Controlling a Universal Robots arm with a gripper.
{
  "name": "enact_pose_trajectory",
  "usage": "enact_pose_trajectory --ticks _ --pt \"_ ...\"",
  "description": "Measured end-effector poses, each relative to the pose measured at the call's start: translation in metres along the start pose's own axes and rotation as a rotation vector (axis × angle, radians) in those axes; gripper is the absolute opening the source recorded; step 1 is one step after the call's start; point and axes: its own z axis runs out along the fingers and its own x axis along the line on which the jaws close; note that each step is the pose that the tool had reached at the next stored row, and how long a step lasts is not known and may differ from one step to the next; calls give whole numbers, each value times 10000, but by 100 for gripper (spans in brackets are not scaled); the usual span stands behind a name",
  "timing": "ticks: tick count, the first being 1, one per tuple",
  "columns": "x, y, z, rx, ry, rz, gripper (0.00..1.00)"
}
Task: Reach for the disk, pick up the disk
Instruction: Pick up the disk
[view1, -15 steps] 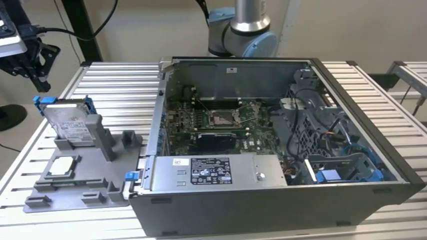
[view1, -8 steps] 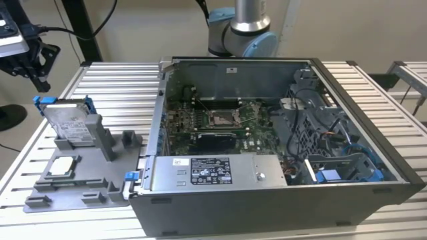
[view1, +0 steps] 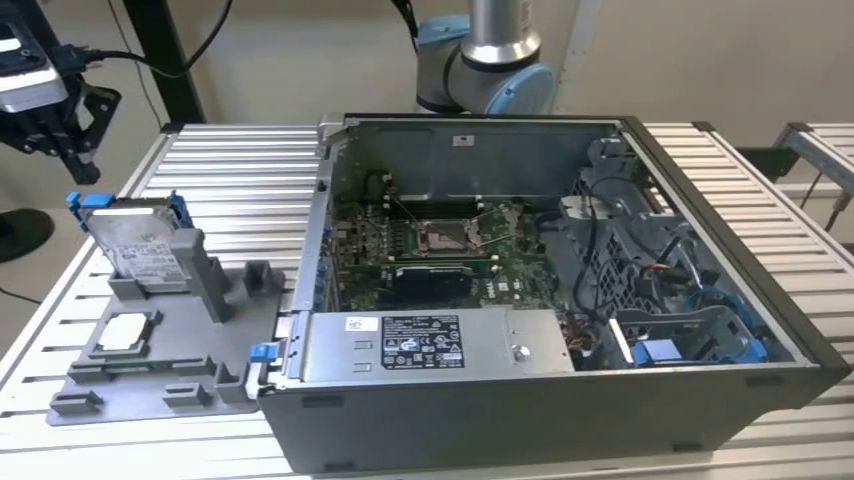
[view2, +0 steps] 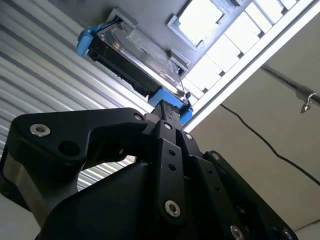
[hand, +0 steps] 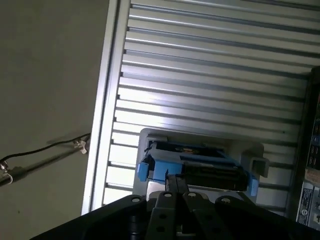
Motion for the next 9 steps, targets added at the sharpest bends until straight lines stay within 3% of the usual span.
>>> enact_pose_trajectory --ticks 9 --pt "0 0 0 -2 37 -962 0"
